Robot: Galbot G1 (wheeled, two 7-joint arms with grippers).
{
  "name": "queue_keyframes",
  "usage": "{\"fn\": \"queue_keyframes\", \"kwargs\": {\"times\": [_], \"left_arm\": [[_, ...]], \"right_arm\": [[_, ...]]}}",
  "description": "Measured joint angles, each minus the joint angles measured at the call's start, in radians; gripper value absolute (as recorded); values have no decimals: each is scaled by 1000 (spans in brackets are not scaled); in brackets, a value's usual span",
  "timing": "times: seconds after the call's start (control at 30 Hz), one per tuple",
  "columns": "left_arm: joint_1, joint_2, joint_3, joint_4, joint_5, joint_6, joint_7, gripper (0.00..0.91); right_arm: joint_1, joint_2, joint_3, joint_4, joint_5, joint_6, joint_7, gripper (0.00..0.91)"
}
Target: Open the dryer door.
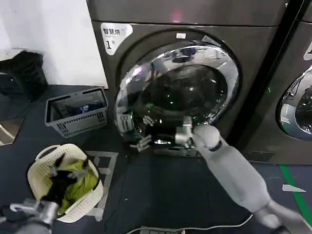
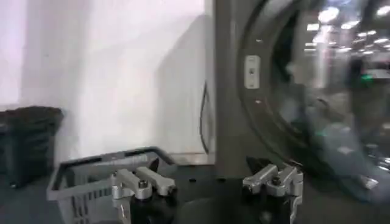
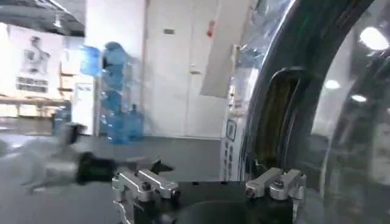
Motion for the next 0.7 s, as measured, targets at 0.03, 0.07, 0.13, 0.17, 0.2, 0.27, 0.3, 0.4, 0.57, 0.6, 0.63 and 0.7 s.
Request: {"fn": "queue_keyframes", "kwargs": {"times": [0.03,0.07,0.13,0.17,0.2,0.27,0.3,0.4,0.57,0.6,0.63,0.7], "left_arm": [[-11,12,-2,1,-20,5,7,907],[-24,26,-4,4,-40,9,8,907],[-47,55,0,12,-50,6,32,907],[-57,70,3,16,-61,5,44,907],[-67,86,9,21,-80,5,51,907],[-89,121,23,32,-132,5,66,907],[-101,138,32,38,-148,2,82,907],[-148,197,70,57,-195,-1,100,907],[-262,309,191,102,-264,-11,153,907],[-289,329,220,109,-276,-20,159,907],[-318,348,252,118,-282,-30,168,907],[-387,384,328,148,-293,-38,181,907]], "right_arm": [[-8,-10,5,9,4,2,-17,907],[-18,-21,14,18,10,6,-42,907],[-40,-41,31,36,13,15,-90,907],[-51,-51,38,43,13,23,-110,907],[-62,-60,46,49,13,29,-128,907],[-81,-75,60,60,13,36,-153,907],[-90,-82,68,63,13,45,-169,907],[-129,-113,106,72,11,74,-207,907],[-202,-166,200,66,20,116,-260,907],[-218,-178,224,66,20,121,-267,907],[-235,-188,246,67,24,124,-277,907],[-272,-211,297,67,28,131,-283,907]]}}
